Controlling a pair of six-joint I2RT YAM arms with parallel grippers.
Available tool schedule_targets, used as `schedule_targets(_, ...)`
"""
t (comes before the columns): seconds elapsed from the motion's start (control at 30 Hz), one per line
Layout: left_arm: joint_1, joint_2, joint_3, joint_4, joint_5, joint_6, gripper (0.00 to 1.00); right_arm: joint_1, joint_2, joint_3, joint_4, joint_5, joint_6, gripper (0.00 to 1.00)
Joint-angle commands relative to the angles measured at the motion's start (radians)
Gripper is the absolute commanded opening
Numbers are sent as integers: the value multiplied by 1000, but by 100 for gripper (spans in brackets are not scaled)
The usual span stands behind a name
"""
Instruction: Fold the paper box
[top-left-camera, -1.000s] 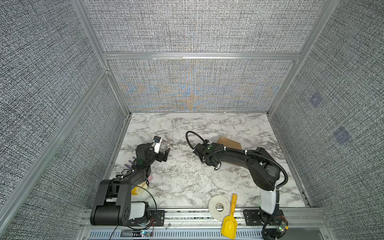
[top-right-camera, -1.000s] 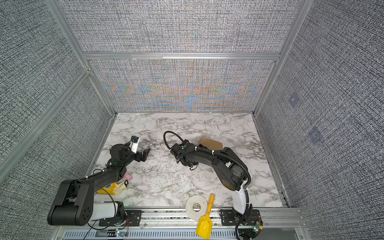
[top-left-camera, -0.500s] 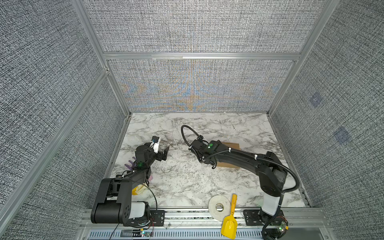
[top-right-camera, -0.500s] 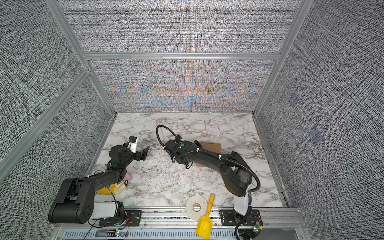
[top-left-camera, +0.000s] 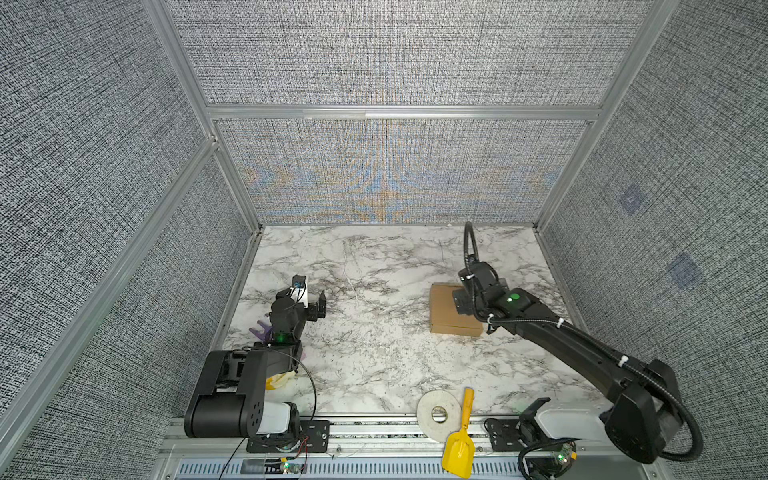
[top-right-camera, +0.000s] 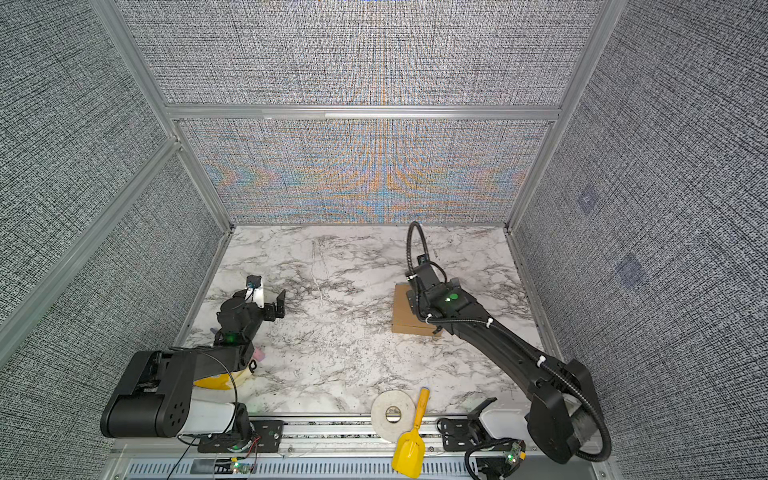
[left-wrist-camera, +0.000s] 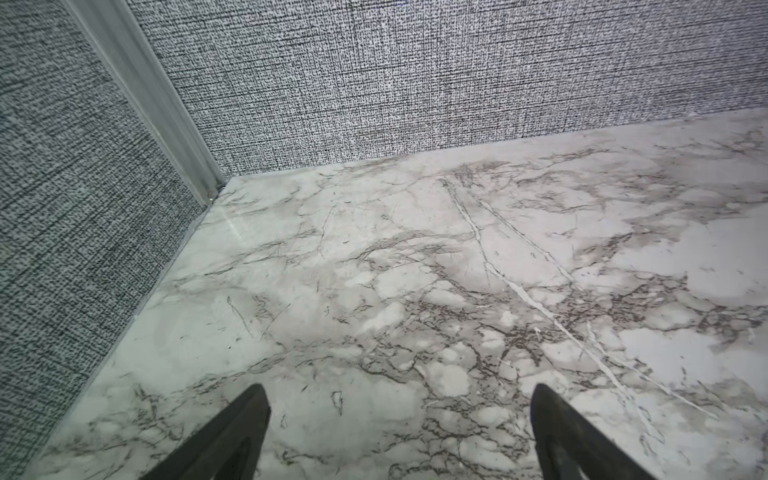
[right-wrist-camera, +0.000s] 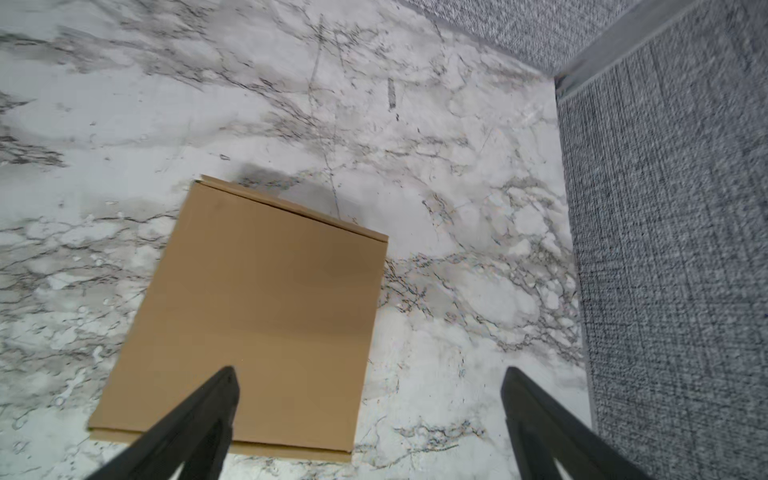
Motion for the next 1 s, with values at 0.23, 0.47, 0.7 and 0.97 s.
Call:
schedule_targets(0.23, 1, 102, -143, 449, -104, -19, 99, -335, -237, -374, 407, -365, -178, 99)
schedule_targets(0.47, 2, 119, -110, 409, -151, -40, 99, -530, -314, -648, 852, -558, -221, 99)
schedule_targets(0.7, 2, 116, -117, 419, -154, -39, 99, -609, -167, -739, 1168, -611, -188, 99)
schedule_targets(0.97, 2, 119, -120, 429, -154, -36, 99, -640, 47, -719, 1465, -684, -120, 99)
